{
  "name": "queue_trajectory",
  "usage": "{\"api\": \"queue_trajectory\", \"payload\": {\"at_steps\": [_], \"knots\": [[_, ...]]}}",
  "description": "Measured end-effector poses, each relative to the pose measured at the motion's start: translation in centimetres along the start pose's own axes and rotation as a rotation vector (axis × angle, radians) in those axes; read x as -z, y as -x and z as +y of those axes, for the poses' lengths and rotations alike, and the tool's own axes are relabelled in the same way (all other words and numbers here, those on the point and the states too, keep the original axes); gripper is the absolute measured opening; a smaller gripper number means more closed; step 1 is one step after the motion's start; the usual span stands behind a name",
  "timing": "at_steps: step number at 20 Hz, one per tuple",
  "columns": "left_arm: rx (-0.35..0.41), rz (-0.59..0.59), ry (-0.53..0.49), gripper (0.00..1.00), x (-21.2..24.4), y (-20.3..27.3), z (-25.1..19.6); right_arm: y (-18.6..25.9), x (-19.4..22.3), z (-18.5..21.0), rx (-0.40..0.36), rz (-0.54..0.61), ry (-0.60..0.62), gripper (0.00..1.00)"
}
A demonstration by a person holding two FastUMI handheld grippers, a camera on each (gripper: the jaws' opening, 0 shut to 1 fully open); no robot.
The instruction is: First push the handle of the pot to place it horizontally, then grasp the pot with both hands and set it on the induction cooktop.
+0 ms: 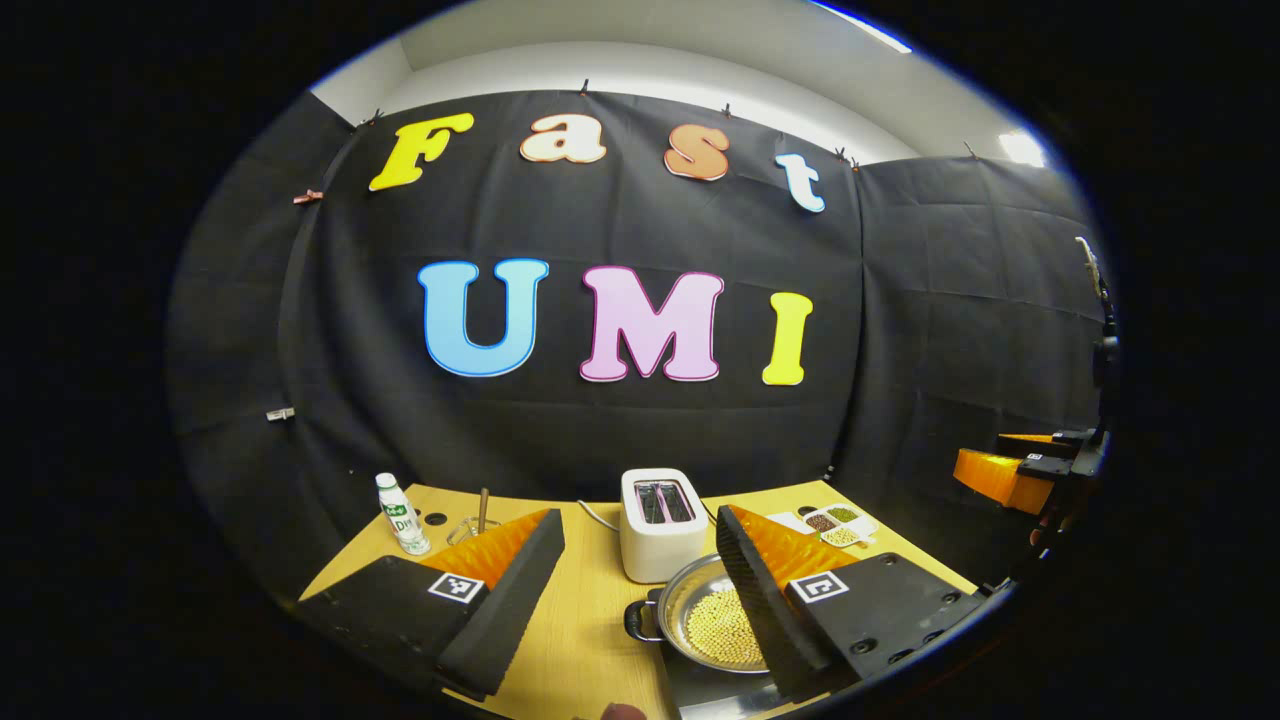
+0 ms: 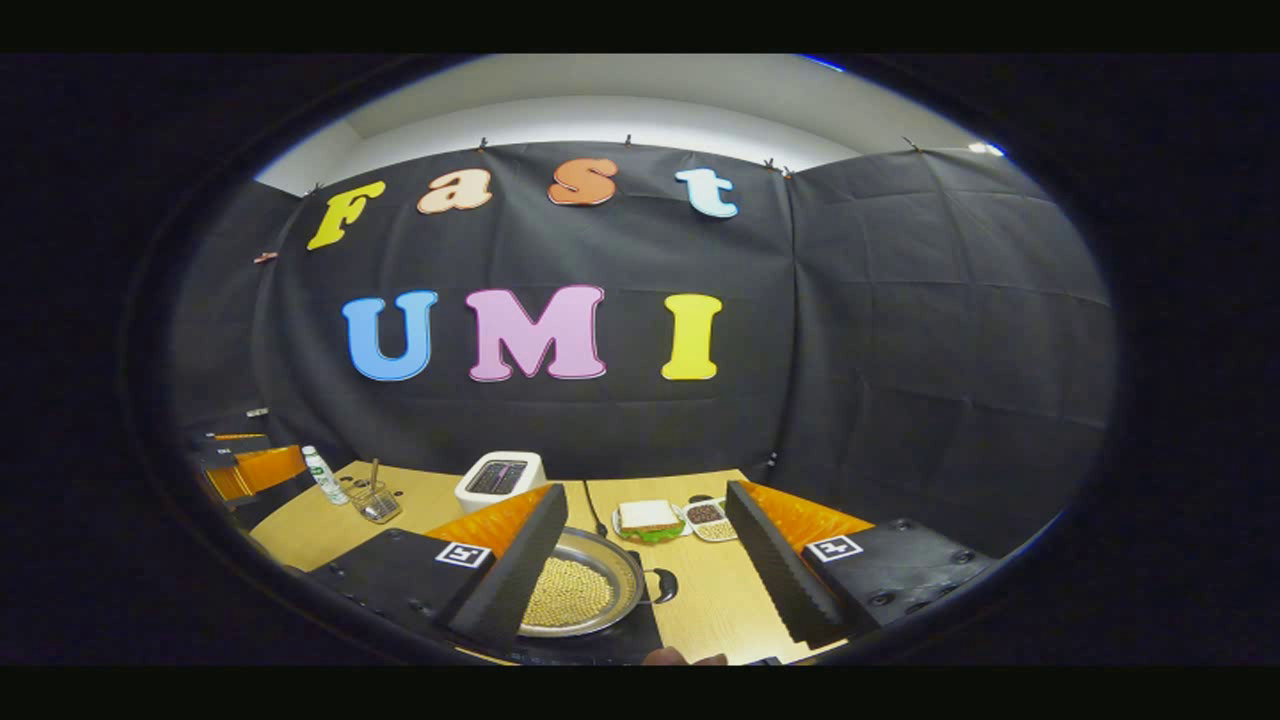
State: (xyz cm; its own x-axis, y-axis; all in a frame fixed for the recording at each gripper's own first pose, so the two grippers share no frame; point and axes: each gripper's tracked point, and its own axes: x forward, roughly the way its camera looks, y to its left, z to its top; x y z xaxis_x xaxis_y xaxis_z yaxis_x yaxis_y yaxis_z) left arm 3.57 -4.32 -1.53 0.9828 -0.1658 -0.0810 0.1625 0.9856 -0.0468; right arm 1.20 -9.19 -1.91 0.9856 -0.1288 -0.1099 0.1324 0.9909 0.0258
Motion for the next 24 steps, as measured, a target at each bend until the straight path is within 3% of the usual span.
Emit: {"api": "queue_trajectory", "payload": {"at_steps": [9, 24], "knots": [[0.041, -0.041, 0.011, 0.95, -0.7, 2.6, -0.8, 1.5, -1.4, 1.7, -0.003, -0.055, 0.022, 0.98], [0.015, -0.006, 0.005, 0.98, 0.3, 2.0, -0.1, 1.2, -0.3, 2.0, -0.001, -0.016, 0.038, 0.98]]}}
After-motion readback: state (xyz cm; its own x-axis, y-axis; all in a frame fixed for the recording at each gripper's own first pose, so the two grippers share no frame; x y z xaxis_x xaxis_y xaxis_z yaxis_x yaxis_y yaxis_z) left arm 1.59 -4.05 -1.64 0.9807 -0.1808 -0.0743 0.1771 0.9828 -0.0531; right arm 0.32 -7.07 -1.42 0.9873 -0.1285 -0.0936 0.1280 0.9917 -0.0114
